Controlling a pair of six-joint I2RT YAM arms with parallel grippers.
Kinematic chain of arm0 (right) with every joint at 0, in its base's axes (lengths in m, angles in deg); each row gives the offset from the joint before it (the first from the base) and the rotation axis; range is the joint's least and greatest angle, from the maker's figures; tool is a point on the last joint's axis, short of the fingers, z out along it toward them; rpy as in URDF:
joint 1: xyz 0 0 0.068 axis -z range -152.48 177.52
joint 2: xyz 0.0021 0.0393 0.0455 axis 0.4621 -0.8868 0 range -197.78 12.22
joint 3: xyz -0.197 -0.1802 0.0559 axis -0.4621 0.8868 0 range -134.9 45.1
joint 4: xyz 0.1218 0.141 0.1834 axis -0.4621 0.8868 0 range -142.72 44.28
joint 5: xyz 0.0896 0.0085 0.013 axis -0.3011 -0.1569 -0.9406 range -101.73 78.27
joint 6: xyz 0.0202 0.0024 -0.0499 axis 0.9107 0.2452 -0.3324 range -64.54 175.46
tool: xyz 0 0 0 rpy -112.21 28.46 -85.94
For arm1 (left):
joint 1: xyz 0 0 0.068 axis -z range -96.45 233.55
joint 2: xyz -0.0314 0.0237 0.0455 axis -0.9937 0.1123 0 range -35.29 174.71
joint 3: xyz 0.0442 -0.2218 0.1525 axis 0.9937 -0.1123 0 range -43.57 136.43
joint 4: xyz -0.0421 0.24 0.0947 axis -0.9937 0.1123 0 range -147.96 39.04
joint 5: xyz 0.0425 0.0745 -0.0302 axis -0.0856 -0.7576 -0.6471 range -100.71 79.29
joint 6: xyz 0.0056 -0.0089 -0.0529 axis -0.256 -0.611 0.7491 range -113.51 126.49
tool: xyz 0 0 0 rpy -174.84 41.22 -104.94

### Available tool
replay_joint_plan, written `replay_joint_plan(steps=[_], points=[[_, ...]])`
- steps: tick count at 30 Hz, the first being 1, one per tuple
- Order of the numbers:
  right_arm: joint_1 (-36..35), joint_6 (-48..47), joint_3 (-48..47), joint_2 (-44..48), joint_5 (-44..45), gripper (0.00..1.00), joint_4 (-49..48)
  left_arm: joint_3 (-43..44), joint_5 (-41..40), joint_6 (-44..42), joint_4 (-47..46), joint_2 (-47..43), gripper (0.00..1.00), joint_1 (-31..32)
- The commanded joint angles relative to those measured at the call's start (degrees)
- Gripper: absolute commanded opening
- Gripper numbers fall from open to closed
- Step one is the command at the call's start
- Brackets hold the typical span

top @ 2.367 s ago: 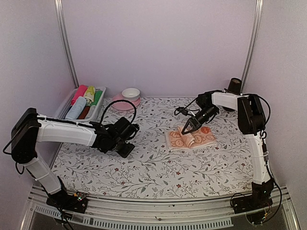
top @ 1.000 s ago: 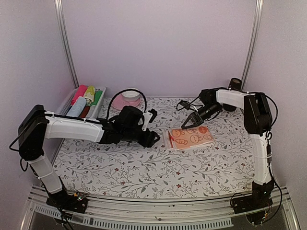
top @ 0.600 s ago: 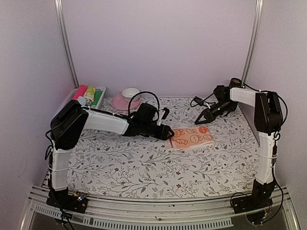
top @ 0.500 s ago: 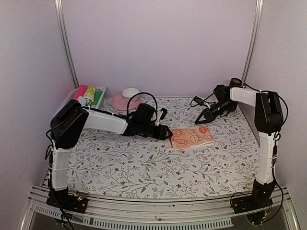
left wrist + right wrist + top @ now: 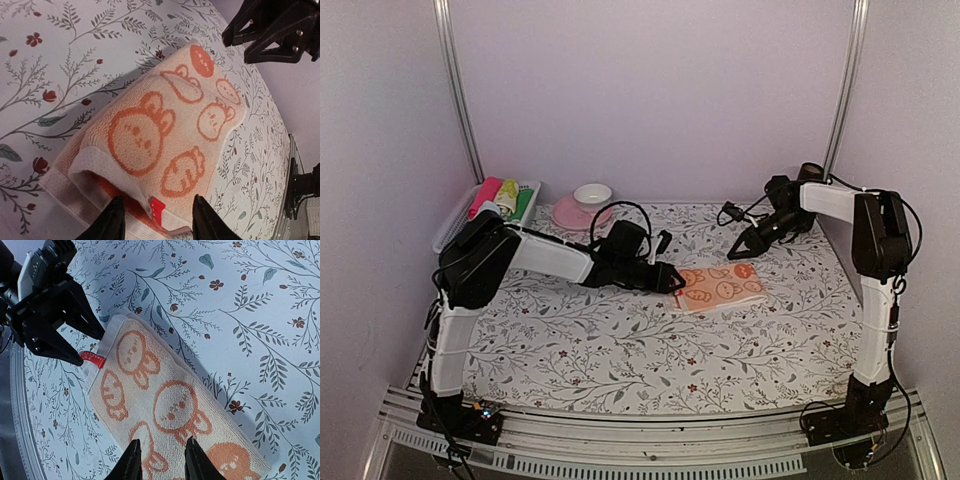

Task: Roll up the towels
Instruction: Smooth out the towel at the center of the board.

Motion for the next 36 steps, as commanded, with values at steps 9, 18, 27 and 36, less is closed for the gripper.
replay_joint_plan(steps=[9, 18, 27, 36], points=[[-0.1, 0.3, 0.9, 3.3, 1.0, 0.30, -1.4, 2.0, -0.3, 1.0, 0.1, 2.6, 0.42, -0.8], [0.0, 0.2, 0.9, 3.2, 1.1, 0.30, -1.5, 1.3, -1.6, 0.6, 0.0, 2.2, 0.35, -0.9], [-0.1, 0.0, 1.1, 3.4, 1.4, 0.29, -1.6, 1.5, -1.4, 0.6, -0.4, 2.4, 0.11, -1.1], [-0.1, -0.1, 1.1, 3.2, 1.8, 0.29, -1.7, 1.0, -3.7, -0.7, 0.3, 0.2, 0.00, -1.6]])
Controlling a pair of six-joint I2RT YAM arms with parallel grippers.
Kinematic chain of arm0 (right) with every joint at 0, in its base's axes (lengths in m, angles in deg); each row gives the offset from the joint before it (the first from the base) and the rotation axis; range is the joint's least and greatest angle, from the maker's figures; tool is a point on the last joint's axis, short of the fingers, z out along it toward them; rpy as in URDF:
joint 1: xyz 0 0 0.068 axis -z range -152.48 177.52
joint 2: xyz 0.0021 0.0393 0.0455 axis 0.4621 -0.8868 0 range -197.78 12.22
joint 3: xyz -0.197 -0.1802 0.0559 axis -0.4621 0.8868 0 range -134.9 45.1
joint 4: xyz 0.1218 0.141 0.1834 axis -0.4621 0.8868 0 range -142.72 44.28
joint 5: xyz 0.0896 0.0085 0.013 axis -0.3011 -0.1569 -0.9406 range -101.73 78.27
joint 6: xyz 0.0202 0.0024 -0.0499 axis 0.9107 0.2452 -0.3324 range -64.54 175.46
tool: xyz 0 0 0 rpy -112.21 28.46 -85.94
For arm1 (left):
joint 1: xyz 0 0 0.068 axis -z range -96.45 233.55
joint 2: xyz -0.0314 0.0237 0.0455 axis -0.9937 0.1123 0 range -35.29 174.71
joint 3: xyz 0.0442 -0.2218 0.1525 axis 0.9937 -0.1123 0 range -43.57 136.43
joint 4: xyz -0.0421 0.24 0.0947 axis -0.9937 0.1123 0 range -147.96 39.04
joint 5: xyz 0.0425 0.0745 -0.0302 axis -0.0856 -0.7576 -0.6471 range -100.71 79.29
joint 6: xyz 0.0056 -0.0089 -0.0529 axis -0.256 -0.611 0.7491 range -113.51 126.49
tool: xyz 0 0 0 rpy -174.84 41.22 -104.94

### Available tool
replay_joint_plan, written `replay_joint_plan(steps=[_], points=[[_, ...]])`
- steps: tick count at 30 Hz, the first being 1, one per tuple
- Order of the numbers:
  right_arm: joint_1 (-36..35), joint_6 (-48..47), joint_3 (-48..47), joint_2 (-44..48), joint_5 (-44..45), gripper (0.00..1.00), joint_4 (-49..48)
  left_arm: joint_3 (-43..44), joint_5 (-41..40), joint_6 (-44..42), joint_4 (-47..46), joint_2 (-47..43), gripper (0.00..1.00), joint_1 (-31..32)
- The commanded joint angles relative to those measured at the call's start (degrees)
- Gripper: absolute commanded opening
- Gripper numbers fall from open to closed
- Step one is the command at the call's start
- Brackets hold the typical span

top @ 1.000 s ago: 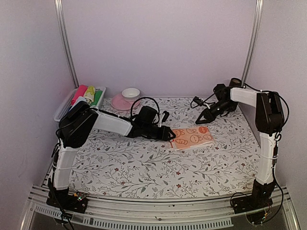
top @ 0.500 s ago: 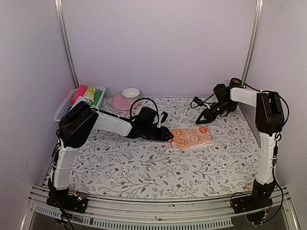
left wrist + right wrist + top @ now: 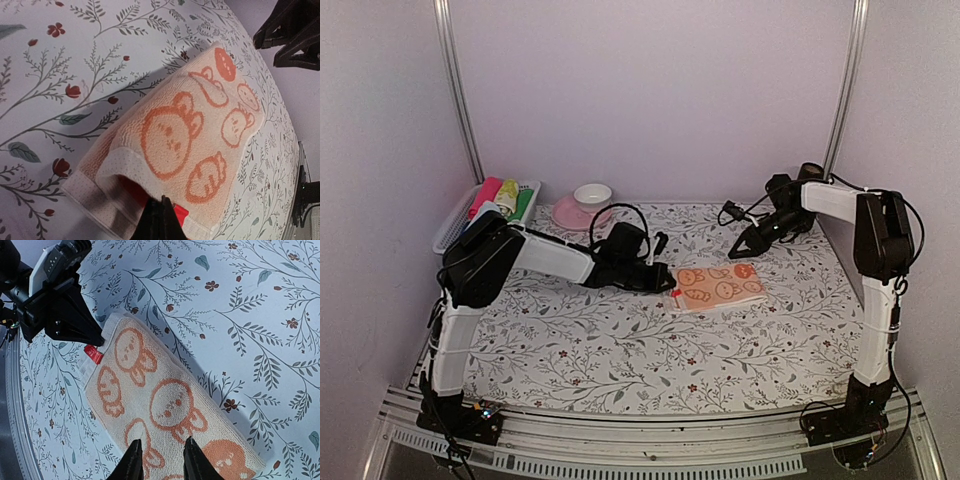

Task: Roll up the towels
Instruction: Smooth out the towel at the center of the board.

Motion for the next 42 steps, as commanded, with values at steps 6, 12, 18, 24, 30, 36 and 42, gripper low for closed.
replay_joint_plan(steps=[6, 12, 18, 24, 30, 36, 42], points=[[-0.1, -0.5, 0.4, 1.0, 1.5, 0.28, -0.1, 0.6, -2.6, -2.4, 0.8, -3.1, 0.00, -1.7], [-0.1, -1.7, 0.4, -0.9, 4.1, 0.28, 0.7, 0.9, -2.5, -2.7, 2.3, -2.5, 0.00, -2.7], [-0.1, -1.5, 0.4, -3.2, 7.2, 0.28, 0.5, 0.1, -1.9, -2.4, 2.1, -1.1, 0.00, -3.1], [0.2, -0.7, 0.3, -4.0, 11.4, 0.28, 1.6, 0.7, -1.0, -2.1, 1.8, -0.1, 0.08, -3.3], [0.6, -3.3, 0.4, -2.3, 10.4, 0.28, 5.4, -1.1, -3.6, -3.1, 2.0, -3.1, 0.22, -3.7], [0.7, -5.5, 4.0, 2.0, 9.1, 0.28, 7.1, -3.2, -9.3, -5.6, 3.1, -7.9, 0.40, -3.9], [2.0, -5.8, 7.4, 4.5, 7.1, 0.23, 6.5, -3.1, -10.2, -7.5, 1.7, -11.0, 0.37, -2.8]])
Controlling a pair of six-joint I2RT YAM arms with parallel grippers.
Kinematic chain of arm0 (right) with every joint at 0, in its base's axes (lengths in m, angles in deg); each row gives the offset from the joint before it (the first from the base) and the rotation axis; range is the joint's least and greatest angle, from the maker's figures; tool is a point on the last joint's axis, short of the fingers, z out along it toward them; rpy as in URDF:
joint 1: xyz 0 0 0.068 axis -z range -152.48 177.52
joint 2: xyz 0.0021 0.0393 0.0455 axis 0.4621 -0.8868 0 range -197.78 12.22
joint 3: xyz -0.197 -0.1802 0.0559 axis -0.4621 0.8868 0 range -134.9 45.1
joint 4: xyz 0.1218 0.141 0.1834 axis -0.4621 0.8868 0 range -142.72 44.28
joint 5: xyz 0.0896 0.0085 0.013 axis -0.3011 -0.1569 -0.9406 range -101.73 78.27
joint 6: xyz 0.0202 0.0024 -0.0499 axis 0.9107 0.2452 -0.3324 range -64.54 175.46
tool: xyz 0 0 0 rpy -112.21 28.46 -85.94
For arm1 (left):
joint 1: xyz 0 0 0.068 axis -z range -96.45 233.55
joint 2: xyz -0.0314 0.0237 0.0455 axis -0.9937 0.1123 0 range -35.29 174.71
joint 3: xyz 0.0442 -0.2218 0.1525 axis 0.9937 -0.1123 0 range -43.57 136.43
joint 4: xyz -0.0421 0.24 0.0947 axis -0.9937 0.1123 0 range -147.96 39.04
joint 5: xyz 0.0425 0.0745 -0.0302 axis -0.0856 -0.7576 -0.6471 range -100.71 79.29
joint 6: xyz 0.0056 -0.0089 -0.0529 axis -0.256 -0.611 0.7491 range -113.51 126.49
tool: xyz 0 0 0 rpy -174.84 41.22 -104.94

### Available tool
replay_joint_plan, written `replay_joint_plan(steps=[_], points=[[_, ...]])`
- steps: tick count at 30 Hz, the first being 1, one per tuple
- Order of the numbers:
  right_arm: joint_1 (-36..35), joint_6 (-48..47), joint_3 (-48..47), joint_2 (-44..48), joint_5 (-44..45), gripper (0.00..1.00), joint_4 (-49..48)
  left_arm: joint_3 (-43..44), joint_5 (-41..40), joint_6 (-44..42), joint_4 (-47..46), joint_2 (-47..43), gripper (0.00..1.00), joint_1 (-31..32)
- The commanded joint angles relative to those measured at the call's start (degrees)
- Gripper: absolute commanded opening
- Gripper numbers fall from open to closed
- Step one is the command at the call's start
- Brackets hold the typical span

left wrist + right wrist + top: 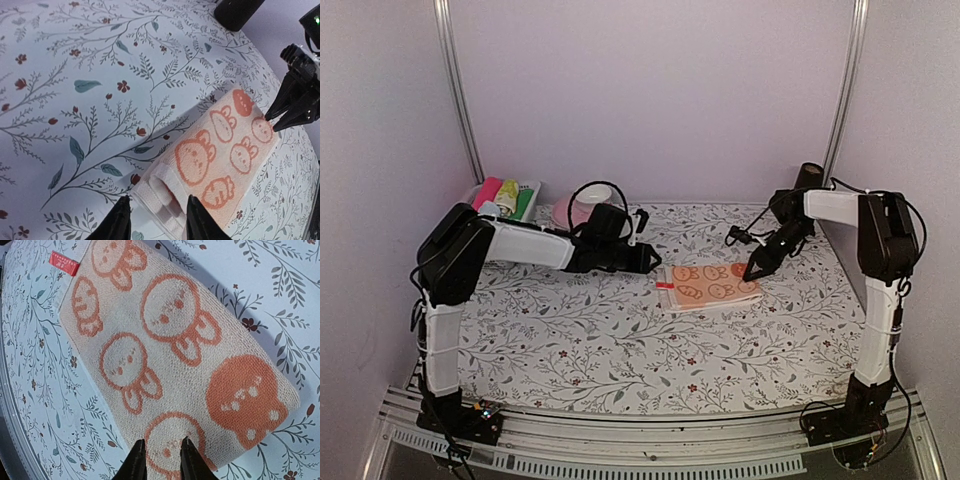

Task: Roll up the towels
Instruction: Smooth out the towel at the center of the board.

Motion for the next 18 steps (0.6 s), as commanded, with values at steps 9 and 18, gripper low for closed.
replay_joint_plan(steps=[9, 18], points=[[3.0, -3.4, 0.9, 0.8, -9.0, 0.11, 3.2, 10.5, 8.8, -0.6, -3.0, 6.6, 0.05, 2.8], [3.4, -4.4, 1.2, -1.9, -8.3, 0.11, 3.8, 18.7, 7.1, -1.6, 0.8, 15.6, 0.03, 2.5]])
